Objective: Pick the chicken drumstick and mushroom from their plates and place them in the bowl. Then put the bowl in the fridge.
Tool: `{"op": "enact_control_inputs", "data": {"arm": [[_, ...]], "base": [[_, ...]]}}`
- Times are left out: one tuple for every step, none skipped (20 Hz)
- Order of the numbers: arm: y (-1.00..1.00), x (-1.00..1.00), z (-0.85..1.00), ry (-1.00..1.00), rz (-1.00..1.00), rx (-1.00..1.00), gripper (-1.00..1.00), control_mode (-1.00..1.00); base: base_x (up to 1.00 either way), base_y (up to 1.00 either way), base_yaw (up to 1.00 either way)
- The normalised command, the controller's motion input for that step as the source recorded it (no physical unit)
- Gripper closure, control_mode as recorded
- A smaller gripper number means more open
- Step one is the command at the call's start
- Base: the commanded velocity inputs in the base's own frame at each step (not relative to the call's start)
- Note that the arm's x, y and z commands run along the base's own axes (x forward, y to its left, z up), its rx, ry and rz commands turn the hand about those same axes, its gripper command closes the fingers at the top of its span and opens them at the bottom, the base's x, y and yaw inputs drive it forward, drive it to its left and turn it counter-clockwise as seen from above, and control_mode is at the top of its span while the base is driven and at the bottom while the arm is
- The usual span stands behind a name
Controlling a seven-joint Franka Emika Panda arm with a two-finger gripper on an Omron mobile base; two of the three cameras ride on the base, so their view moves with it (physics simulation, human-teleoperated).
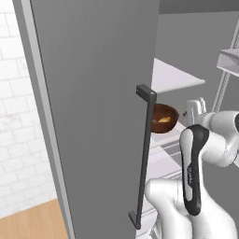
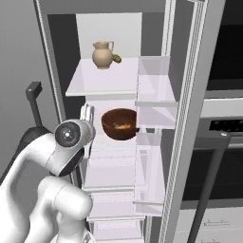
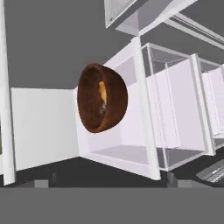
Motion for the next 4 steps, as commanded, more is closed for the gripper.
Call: {"op": "enact_control_inputs", "data": {"arm": [[0.08,-1.00,1.00,0.07,0.00,-0.13,-1.00,-1.00],[0.04,-0.97,1.00,0.08,0.00,-0.12,-1.00,-1.00],[0.00,-0.96,1.00,0.08,0.00,-0.12,-1.00,-1.00],[0.00,-0.96,1.00,0.07,0.00,-0.12,-1.00,-1.00]], "base": [[0.00,0.00,0.00],[0.00,0.00,0.00],[0.00,0.00,0.00],[0.00,0.00,0.00]]}}
